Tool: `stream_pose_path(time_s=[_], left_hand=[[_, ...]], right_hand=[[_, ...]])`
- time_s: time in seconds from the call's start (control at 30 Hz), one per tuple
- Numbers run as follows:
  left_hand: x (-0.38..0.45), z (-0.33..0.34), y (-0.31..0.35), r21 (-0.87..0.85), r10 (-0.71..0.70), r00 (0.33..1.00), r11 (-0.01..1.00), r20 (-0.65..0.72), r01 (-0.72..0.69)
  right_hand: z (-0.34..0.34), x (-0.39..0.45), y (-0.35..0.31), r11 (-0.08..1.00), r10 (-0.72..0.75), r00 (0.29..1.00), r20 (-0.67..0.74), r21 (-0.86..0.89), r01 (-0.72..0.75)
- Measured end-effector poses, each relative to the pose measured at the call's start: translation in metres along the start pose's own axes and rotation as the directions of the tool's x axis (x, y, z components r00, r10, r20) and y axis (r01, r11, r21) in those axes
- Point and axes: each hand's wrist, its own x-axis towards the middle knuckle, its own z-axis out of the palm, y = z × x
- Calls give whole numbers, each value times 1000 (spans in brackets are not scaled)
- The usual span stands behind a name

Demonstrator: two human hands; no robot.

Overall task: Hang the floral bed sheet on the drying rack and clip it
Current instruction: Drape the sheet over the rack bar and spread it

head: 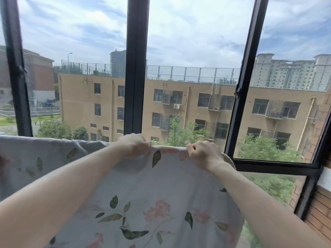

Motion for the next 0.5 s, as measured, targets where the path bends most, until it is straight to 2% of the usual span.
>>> stream_pose_path(time_s=[0.03, 0.1, 0.13, 0.17, 0.2, 0.27, 0.33, 0.4, 0.5], left_hand=[[-11, 8, -3, -7, 34, 981, 999, -192, -36], [-40, 32, -15, -43, 138, 857, 982, -497, -184], [-54, 41, -25, -8, 191, 805, 972, -562, -236], [-63, 47, -38, 47, 231, 784, 967, -576, -251], [-65, 48, -52, 116, 258, 785, 965, -563, -234], [-61, 36, -78, 193, 212, 834, 973, -509, -129], [-50, 16, -94, 166, 88, 901, 986, -424, -18], [-38, 1, -100, 158, 22, 944, 987, -329, 32], [-28, -7, -87, 208, -42, 974, 974, -221, 89]], right_hand=[[1, 0, 0, 1000, 4, 1000, -14, -14, -4], [5, -1, -1, 999, 3, 999, -42, -40, -5], [8, -3, -2, 999, -2, 998, -66, -49, -2], [10, -4, -4, 999, -5, 996, -88, -51, 0], [11, -4, -4, 999, -5, 994, -108, -50, -1], [14, -2, -4, 999, 5, 990, -140, -50, -12], [18, 1, -7, 998, 13, 987, -159, -55, -22], [22, 3, -11, 998, 6, 986, -166, -63, -16], [19, 2, -9, 997, 64, 990, -122, -28, -68]])
